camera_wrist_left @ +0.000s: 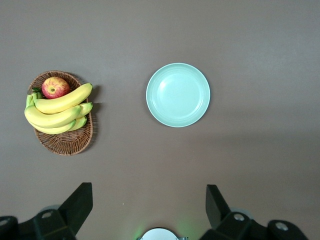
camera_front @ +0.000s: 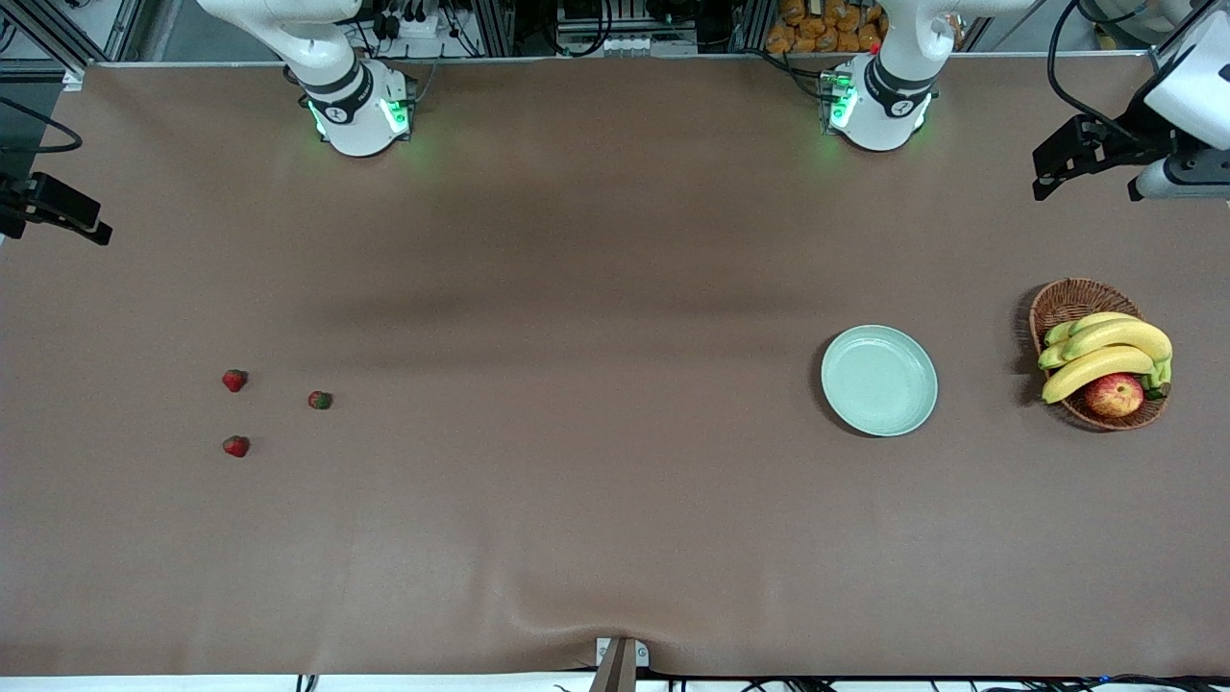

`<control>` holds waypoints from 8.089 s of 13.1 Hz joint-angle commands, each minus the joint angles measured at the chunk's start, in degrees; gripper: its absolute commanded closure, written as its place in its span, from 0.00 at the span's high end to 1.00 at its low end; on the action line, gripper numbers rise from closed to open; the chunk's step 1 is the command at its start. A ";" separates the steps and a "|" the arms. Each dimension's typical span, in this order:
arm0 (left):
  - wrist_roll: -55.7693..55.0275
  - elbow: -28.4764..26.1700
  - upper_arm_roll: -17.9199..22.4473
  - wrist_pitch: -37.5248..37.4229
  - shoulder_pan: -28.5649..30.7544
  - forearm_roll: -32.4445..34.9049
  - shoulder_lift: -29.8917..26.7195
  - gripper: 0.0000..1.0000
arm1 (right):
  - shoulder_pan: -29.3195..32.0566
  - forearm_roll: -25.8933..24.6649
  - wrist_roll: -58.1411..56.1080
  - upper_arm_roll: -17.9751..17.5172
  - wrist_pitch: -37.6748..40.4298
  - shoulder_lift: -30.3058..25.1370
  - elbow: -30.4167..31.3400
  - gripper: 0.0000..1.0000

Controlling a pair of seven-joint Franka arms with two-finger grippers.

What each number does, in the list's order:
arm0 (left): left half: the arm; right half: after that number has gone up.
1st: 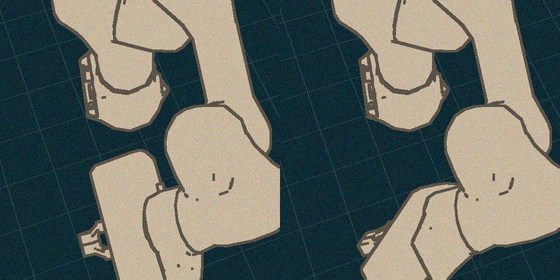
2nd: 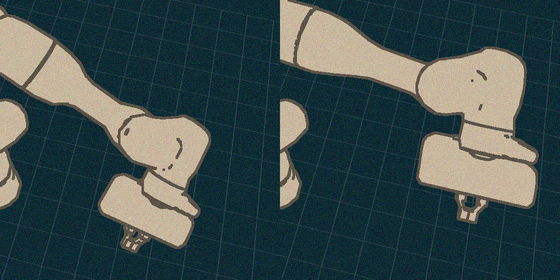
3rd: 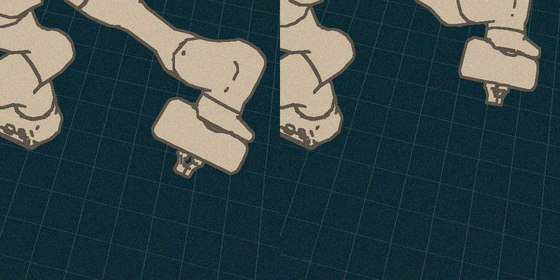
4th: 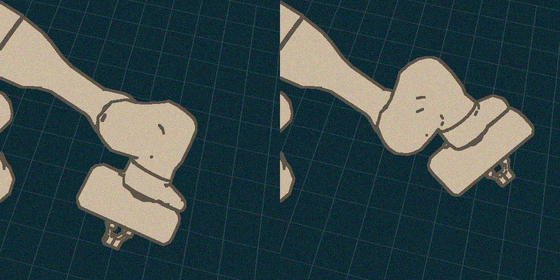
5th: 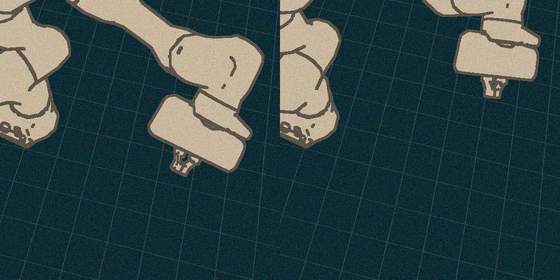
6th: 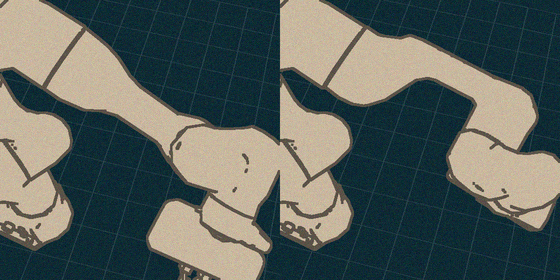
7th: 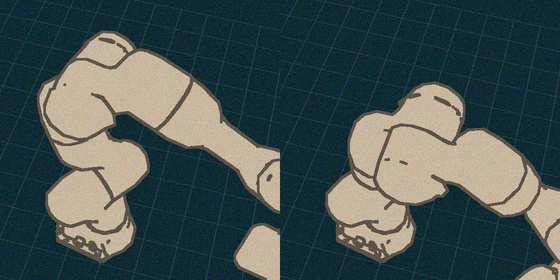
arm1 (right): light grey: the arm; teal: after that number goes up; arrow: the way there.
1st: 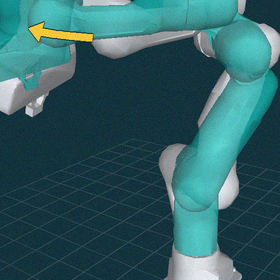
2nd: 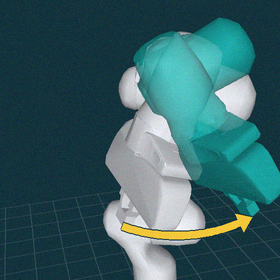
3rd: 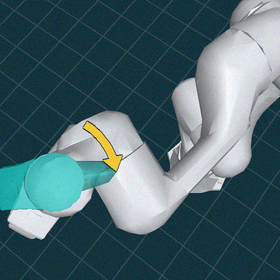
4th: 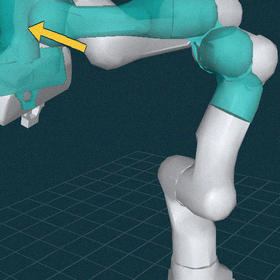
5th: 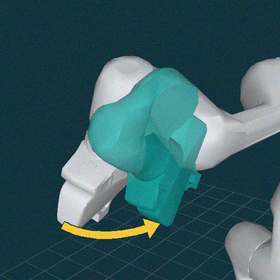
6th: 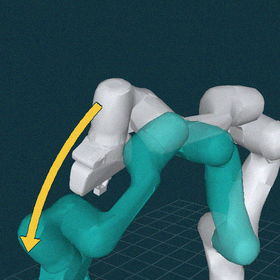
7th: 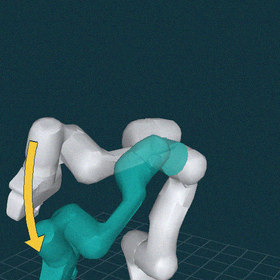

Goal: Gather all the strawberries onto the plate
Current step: 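Move the right gripper from rest toward the three strawberries, then lower the right gripper and close it on a strawberry, then carry the strawberry toward the table middle while the left gripper approaches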

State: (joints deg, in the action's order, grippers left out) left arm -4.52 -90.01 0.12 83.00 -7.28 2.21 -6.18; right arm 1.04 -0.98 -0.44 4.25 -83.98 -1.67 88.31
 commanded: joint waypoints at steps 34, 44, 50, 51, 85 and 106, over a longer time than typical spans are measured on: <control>-0.14 1.94 0.59 -0.65 -0.54 0.34 4.16 1.00 | -2.00 3.00 0.27 -1.00 -22.25 22.85 10.10 1.00; 0.04 2.47 0.59 0.40 -0.10 0.34 5.12 1.00 | -4.38 2.91 0.36 -0.91 -47.94 30.50 22.35 1.00; 0.30 2.56 0.67 0.32 -0.19 0.69 6.97 1.00 | -3.50 3.00 0.53 -0.91 -51.99 33.49 22.34 1.00; 0.56 2.56 0.67 0.32 -0.19 0.78 6.97 1.00 | -3.50 3.00 0.53 -0.91 -51.99 33.84 22.43 1.00; 0.21 5.81 1.03 0.32 1.48 0.43 6.79 1.00 | -22.28 7.66 17.99 -10.93 -48.21 36.20 1.88 0.00; -40.09 4.93 -3.28 10.31 -10.46 -5.79 23.30 1.00 | -41.03 6.34 51.07 -10.14 -54.37 47.39 -4.46 1.00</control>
State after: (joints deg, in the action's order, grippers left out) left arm -38.16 -85.77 -3.40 90.79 -17.15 -0.69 14.52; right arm -40.74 5.79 49.72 -6.17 -140.28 46.87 84.95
